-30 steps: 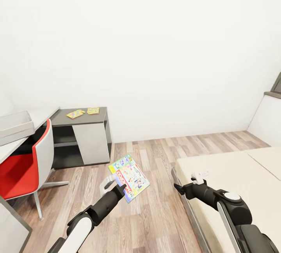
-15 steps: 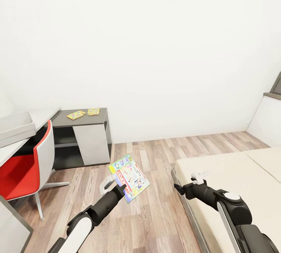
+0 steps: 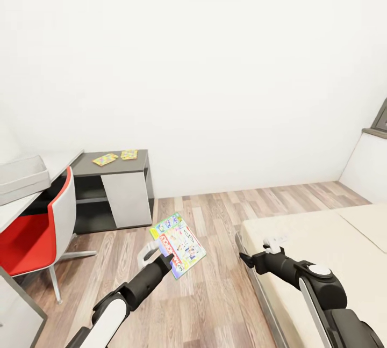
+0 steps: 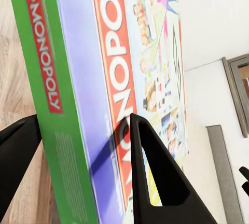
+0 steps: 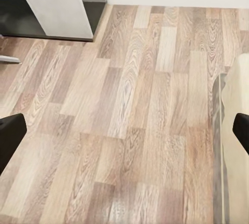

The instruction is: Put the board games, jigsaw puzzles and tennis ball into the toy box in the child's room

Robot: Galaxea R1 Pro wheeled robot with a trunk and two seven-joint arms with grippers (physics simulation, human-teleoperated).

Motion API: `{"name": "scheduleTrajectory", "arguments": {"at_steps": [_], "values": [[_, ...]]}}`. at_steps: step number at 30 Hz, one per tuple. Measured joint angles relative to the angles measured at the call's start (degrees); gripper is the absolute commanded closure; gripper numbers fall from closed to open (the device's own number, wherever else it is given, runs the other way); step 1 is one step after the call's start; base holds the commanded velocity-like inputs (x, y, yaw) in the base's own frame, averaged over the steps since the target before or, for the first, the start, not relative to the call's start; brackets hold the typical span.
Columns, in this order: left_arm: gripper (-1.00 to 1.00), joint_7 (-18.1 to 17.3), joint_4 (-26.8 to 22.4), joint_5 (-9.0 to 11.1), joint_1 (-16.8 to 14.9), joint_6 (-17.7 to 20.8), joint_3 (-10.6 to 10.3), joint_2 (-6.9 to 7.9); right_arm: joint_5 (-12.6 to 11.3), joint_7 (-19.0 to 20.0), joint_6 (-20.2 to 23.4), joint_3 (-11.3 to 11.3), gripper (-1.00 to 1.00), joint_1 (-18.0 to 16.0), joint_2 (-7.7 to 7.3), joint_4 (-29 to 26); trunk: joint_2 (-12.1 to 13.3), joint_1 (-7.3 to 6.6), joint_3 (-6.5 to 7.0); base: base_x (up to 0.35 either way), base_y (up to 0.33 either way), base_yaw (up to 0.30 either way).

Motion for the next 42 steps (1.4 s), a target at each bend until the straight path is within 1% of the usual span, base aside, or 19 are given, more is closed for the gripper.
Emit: {"name": "scheduleTrajectory", "arguments": {"at_steps": [20, 26, 30, 31, 32, 33, 36, 39, 42], "values": [[1.00, 0.30, 0.09, 0.00, -0.01, -0.02, 0.03, -0.07, 0.00, 0.00, 0.00, 0.00, -1.00, 0.00, 0.00, 0.00, 8.04, -4.40, 3.60, 0.000, 0.000, 0.000], [1.00, 0.34, 0.09, 0.01, -0.02, -0.07, 0.06, -0.09, 0.00, 0.27, -0.08, 0.33, -1.00, 0.07, -0.42, 0.00, 10.45, -5.72, 4.69, 0.000, 0.000, 0.000], [1.00, 0.39, 0.09, 0.01, -0.01, -0.08, 0.06, -0.09, 0.00, 2.49, -0.08, -0.06, -1.00, 0.08, -0.67, 0.00, 12.06, -6.60, 5.41, 0.000, 0.000, 0.000], [1.00, 0.39, 0.09, 0.01, -0.01, -0.08, 0.06, -0.09, 0.00, 2.51, -0.08, -0.07, -1.00, 0.08, -0.67, 0.00, 12.46, -6.82, 5.59, 0.000, 0.000, 0.000], [1.00, 0.41, 0.12, 0.00, -0.02, -0.08, 0.06, -0.09, 0.02, 4.42, -0.05, -0.35, -1.00, 0.09, -0.79, 0.00, 12.86, -7.04, 5.77, 0.000, 0.000, 0.000], [1.00, 0.40, 0.13, 0.01, -0.02, -0.08, 0.06, -0.09, 0.03, 4.48, -0.06, -0.36, -1.00, 0.09, -0.80, 0.00, 13.27, -7.26, 5.95, 0.000, 0.000, 0.000], [1.00, 0.42, 0.18, 0.01, -0.02, -0.08, 0.06, -0.09, 0.05, 7.26, -0.03, -1.12, -1.00, 0.09, -0.89, 0.00, 14.47, -7.92, 6.49, 0.000, 0.000, 0.000], [1.00, 0.43, 0.23, 0.01, -0.02, -0.08, 0.07, -0.09, 0.07, 9.19, -0.02, -2.14, -1.00, 0.08, -0.89, 0.00, 15.68, -8.58, 7.03, 0.000, 0.000, 0.000], [1.00, 0.43, 0.25, 0.01, -0.02, -0.08, 0.06, -0.09, 0.08, 9.71, -0.02, -2.41, -1.00, 0.07, -0.89, 0.00, 16.89, -9.24, 7.57, 0.000, 0.000, 0.000]]}}
